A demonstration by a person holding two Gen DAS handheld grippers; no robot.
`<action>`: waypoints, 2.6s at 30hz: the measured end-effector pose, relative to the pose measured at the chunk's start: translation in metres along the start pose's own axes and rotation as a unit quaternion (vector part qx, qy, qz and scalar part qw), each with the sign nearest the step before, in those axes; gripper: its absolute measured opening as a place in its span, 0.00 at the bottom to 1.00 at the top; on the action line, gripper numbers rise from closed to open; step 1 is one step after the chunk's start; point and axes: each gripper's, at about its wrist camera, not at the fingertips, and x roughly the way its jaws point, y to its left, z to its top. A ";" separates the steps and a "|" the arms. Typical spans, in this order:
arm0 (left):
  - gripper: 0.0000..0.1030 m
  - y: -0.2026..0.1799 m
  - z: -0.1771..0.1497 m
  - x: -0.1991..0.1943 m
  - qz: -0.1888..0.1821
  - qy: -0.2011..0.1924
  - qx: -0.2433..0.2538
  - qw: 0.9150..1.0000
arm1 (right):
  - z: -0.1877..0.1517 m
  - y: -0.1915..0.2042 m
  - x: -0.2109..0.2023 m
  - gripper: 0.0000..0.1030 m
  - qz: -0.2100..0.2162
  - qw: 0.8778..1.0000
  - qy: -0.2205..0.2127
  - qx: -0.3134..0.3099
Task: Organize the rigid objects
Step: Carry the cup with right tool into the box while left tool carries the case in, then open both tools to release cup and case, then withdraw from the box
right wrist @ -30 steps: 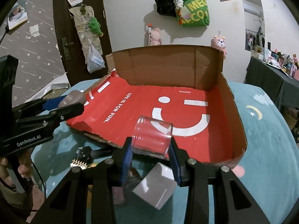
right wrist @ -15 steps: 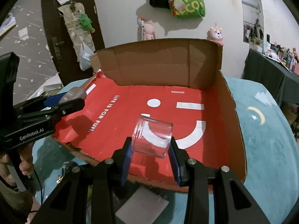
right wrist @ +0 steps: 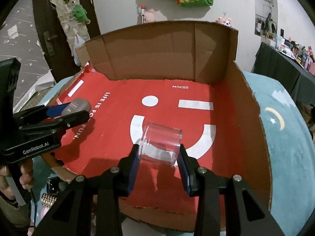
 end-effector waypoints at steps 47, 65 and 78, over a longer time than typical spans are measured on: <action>0.91 0.004 -0.004 0.021 0.013 0.036 -0.008 0.999 | -0.002 -0.002 0.016 0.56 -0.016 0.999 0.033 -0.001; 1.00 -0.003 -0.010 -0.024 0.025 -0.025 -0.001 0.999 | -0.007 0.007 -0.019 0.88 0.007 1.000 -0.010 0.013; 1.00 -0.011 -0.022 -0.065 0.049 -0.058 -0.017 0.997 | -0.021 0.016 -0.062 1.00 0.005 0.996 -0.084 0.014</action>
